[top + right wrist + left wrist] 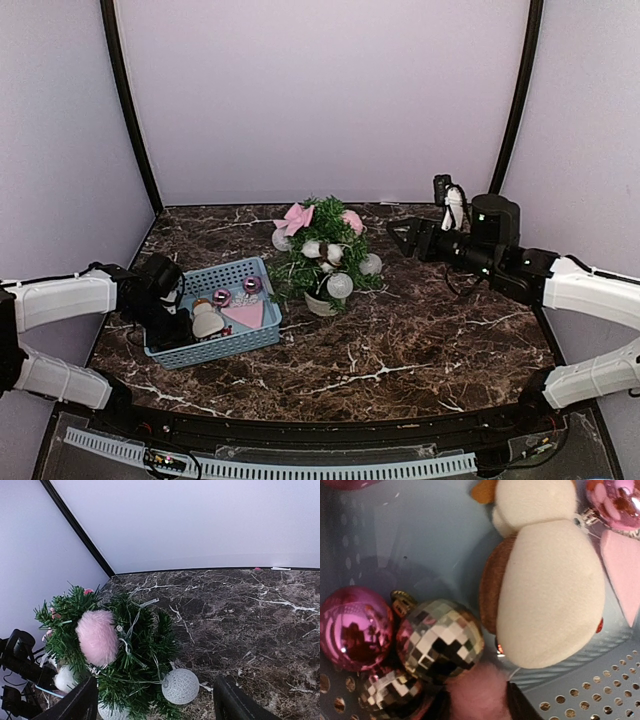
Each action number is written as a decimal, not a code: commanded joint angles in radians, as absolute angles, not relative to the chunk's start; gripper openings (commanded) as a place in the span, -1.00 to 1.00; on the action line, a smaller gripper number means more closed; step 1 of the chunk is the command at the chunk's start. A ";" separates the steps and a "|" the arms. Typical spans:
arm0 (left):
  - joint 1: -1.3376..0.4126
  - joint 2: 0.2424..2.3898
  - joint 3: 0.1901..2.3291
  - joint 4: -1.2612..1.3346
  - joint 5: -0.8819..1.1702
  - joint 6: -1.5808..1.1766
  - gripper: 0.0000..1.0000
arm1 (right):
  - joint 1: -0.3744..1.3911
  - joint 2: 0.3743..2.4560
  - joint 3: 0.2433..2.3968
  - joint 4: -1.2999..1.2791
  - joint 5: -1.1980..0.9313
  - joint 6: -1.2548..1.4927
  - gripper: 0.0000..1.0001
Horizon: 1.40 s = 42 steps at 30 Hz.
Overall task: Decorate the small christmas tree
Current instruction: Pick up the ornament ball from the bin, then pass from the left arm to the right
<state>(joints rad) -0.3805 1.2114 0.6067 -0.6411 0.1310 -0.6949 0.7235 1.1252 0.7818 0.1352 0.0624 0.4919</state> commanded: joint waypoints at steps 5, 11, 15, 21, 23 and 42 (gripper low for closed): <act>-0.390 1.056 0.645 -0.707 0.087 -0.712 -0.81 | 0.713 1.081 0.761 0.172 0.096 0.504 0.59; -0.390 0.909 0.706 -0.697 0.089 -0.708 -1.00 | 0.712 1.038 0.795 0.136 0.110 0.493 0.60; -0.390 0.861 0.762 -0.686 0.100 -0.697 -1.00 | 0.712 1.020 0.830 0.115 0.081 0.474 0.60; -0.392 0.849 0.851 -0.549 0.261 -0.654 -1.00 | 0.742 0.995 0.860 0.191 -0.148 0.428 0.49; -0.406 0.846 0.883 -0.482 0.321 -0.643 -1.00 | 0.769 0.986 0.877 0.211 -0.181 0.416 0.54; -0.920 1.138 1.166 -0.029 0.441 -0.534 -1.00 | 1.077 1.271 1.098 0.232 -0.361 0.374 0.66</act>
